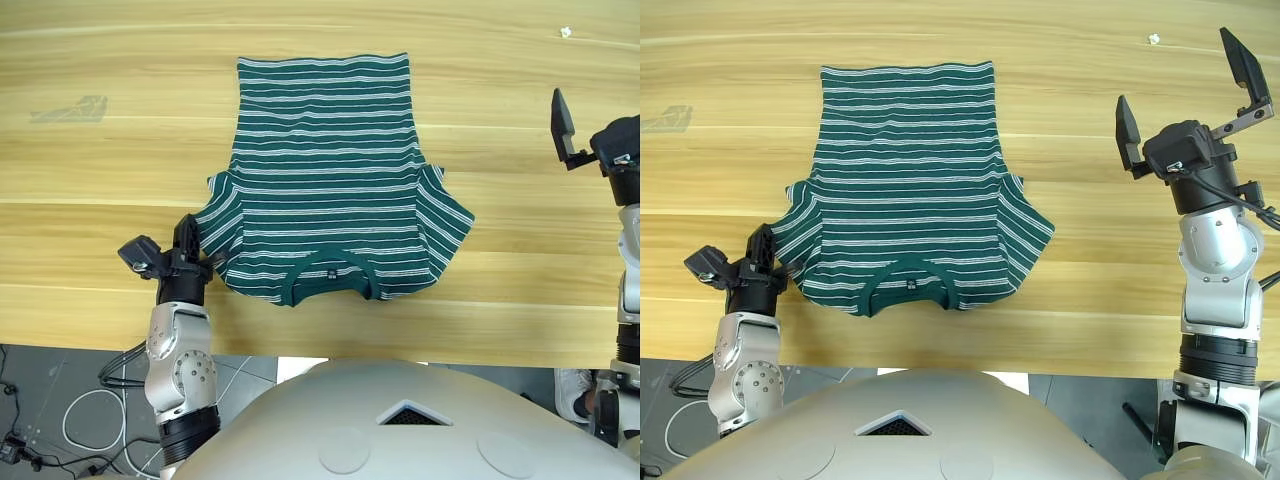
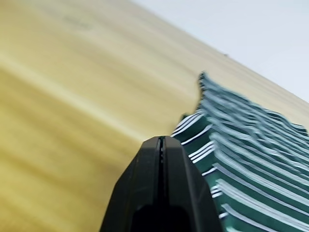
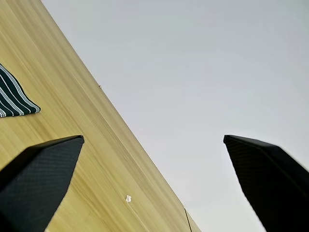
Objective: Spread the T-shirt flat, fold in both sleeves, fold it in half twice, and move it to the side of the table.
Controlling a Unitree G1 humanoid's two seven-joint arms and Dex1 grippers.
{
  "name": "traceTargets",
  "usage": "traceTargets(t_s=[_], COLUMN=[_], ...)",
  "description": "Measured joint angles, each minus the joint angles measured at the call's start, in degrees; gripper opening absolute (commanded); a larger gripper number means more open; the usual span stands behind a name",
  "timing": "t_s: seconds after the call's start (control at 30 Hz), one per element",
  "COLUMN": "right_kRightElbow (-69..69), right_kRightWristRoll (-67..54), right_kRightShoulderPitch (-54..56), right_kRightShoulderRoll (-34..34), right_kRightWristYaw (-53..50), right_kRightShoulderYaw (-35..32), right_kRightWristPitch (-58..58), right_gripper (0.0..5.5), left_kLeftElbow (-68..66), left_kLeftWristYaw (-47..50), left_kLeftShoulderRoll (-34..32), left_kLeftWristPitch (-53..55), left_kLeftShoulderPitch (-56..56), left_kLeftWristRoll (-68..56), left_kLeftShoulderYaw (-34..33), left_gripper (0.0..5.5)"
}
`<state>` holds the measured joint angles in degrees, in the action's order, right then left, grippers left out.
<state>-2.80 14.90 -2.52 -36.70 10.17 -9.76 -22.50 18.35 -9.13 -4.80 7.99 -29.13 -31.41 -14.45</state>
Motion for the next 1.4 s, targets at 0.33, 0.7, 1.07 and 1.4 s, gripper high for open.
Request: traceTargets(t_s=[0.33,0.7,1.07,1.4], right_kRightElbow=[-0.01,-0.01,-0.02,-0.02], right_kRightWristRoll=[-0.01,0.61,1.29,1.18], right_kRightShoulderPitch=[-0.53,-0.73,-0.80,-1.88], right_kRightShoulderRoll=[0.05,1.26,2.30,2.30], right_kRightWristYaw=[0.00,-0.01,0.05,1.16], right_kRightShoulderYaw=[0.70,1.68,3.22,3.77], right_kRightWristPitch=[0.04,0.25,0.59,1.23], right_gripper=[5.40,5.40,5.40,5.40], left_kLeftElbow=[1.70,4.34,-0.08,2.18], left_kLeftWristYaw=[-4.92,-7.62,-7.69,-12.84], left_kLeftShoulderRoll=[-2.60,-5.41,-9.04,-10.28], left_kLeftWristPitch=[-3.16,-9.19,-5.25,-6.85], left_kLeftShoulderPitch=[-3.20,-5.31,-4.97,-6.52], left_kLeftWristRoll=[13.16,22.29,29.48,26.71], left_kLeftShoulderYaw=[10.41,17.37,21.35,24.62], left_gripper=[0.02,0.02,0.02,0.90])
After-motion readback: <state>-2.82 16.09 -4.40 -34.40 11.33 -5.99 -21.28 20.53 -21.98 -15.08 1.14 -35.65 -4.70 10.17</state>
